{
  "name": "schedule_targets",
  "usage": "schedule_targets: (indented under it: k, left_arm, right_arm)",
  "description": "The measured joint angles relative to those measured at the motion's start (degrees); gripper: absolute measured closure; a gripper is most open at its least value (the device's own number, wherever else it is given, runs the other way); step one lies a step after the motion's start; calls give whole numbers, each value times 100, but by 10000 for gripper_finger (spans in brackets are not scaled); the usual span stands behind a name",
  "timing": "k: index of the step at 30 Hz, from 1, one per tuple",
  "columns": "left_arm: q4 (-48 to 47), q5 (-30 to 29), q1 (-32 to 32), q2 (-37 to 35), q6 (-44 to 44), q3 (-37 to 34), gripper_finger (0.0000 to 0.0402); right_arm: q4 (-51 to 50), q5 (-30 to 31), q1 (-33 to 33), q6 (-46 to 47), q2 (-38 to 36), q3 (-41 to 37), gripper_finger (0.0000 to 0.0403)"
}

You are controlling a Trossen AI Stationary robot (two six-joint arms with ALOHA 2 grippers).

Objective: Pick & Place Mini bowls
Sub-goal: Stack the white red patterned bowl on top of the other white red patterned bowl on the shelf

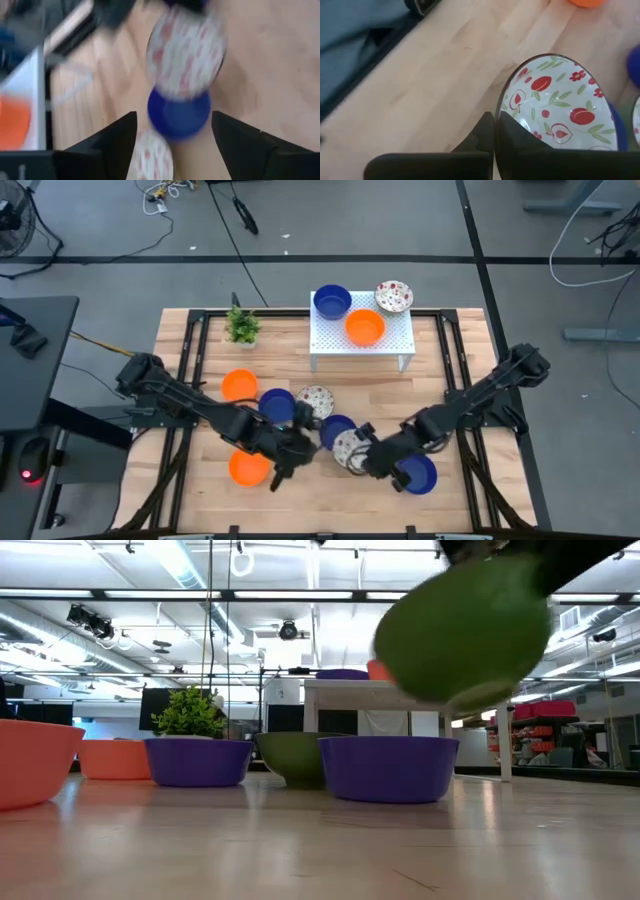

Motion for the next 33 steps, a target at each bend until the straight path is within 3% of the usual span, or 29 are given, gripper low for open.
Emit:
schedule_targets:
  k: [3,7,12,16,20,28,33]
  left_arm:
    - [-272,-75,82,-358,-652,-432,139]
    - [735,-108,214,-852,-1019,-1568,159]
    - [3696,-73,423,-1156,-1052,-3343,186]
    - [6054,-67,562,-1093,-1459,-4300,202]
    - [7087,-74,622,-1075,-1663,-4655,212]
    - [7065,68,595,-1072,-1669,-4657,220]
    - [7055,149,537,-1070,-1668,-4657,220]
  right_arm:
    - [-239,234,339,322,-321,-1,401]
    - [-756,1286,597,774,-1051,-1,401]
    - [-1377,2598,338,1066,-2041,51,401]
    - [-2101,3043,-599,805,-2474,502,401]
    - [-2670,3102,-1937,70,-2512,1234,401]
    - [-2554,2054,-4786,-1488,-2256,1543,401]
    - [-2388,1461,-5789,-1812,-1820,1458,401]
